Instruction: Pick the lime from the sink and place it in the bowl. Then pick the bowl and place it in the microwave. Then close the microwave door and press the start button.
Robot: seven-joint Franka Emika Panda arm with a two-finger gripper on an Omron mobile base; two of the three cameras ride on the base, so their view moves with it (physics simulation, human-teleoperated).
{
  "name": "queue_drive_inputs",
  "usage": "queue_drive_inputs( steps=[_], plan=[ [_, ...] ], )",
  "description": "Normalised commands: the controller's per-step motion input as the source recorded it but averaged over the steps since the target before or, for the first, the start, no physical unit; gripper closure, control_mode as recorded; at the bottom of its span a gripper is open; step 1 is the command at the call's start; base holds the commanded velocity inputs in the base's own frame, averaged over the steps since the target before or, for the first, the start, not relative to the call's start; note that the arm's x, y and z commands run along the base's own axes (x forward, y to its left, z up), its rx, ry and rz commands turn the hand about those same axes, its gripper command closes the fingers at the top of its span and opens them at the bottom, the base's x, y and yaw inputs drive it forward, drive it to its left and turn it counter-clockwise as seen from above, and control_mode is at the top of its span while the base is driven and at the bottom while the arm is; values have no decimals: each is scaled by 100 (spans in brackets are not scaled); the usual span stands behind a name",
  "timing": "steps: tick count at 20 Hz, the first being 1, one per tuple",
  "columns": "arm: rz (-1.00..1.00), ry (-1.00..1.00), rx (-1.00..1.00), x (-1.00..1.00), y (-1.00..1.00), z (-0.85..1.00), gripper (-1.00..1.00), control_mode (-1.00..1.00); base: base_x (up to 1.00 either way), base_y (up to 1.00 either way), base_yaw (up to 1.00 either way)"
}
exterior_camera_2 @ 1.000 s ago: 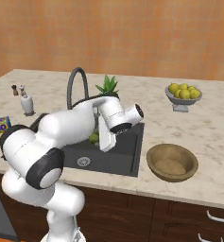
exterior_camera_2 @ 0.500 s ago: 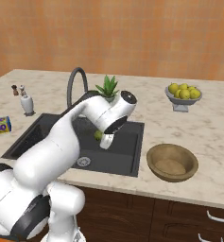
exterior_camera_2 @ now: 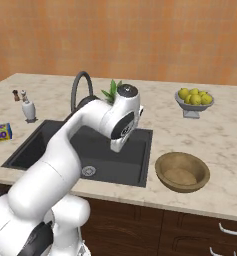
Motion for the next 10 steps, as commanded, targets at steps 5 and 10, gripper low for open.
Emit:
queue_drive_inputs(
  steps=[5, 10],
  plan=[
    [-35, 10, -3, -17, -82, 8, 100, -100, 0, 0, 0],
    [-28, 11, -1, 0, -60, -2, 100, -100, 0, 0, 0]
  ],
)
